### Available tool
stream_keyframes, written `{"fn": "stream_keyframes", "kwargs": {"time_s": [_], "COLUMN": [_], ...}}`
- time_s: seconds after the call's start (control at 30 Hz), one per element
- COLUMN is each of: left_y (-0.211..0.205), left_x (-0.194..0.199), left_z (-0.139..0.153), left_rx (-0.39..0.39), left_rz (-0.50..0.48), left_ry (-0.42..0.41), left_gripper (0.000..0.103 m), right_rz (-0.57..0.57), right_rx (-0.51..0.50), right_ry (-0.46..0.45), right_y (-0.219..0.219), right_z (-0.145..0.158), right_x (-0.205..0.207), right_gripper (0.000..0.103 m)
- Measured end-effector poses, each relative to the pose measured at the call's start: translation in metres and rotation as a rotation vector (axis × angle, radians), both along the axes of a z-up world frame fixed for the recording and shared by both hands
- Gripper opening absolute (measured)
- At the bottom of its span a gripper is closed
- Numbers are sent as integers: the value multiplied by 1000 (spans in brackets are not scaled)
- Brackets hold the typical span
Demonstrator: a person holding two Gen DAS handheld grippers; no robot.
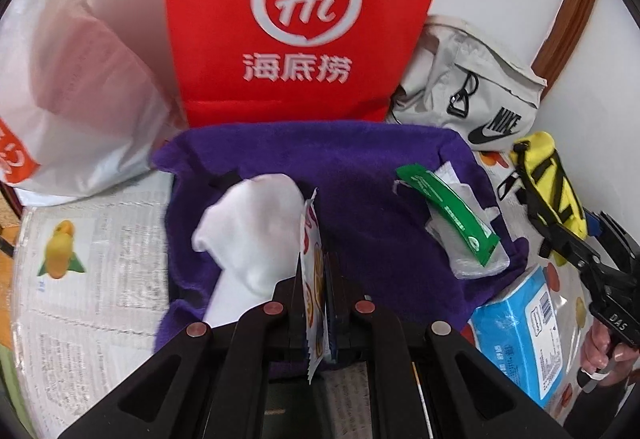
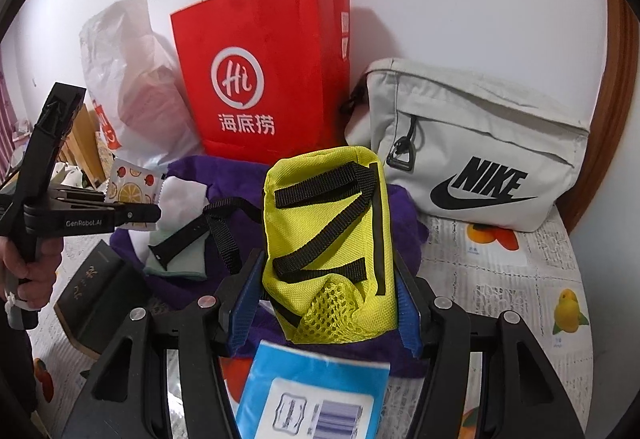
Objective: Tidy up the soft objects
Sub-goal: 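Carry the yellow bag and orange-print sachet toward the purple towel with both tools, then open the left tool to drop the sachet on the towel while the right tool releases the yellow bag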
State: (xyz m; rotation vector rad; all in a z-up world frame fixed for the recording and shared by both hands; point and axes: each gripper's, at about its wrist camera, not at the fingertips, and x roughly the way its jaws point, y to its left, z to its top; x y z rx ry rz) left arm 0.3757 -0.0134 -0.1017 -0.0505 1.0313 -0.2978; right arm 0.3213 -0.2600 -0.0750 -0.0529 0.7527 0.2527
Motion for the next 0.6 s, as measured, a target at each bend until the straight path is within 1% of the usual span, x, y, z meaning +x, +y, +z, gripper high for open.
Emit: {"fn": "stream_keyframes", "kwargs": {"time_s": [0.23, 0.3, 0.37, 0.47, 0.53, 0.6], "left_y": [-22, -28, -33, -38, -41, -42], "left_x": [17, 19, 23, 29, 31, 35], "left_z": [-10, -13, -18, -27, -30, -34], "left_rx": [-1, 9, 4, -7, 6, 5], "left_rz": [-58, -69, -83, -85, -87, -85], "left_ry": [44, 46, 67, 112, 107, 122], "left_gripper": [7, 7, 7, 7, 7, 7], "right_rz": [21, 32, 52, 67, 81, 98], "right_rx": [-25, -24, -12, -14, -22, -31], "right_ry": [42, 53, 68, 88, 102, 119], "right_y": [8, 10, 13, 17, 20, 22], "right_z": [-11, -14, -17, -22, -27, -32], "right_x": [21, 26, 32, 38, 43, 46], "right_gripper": [59, 59, 59, 60, 60, 60]}}
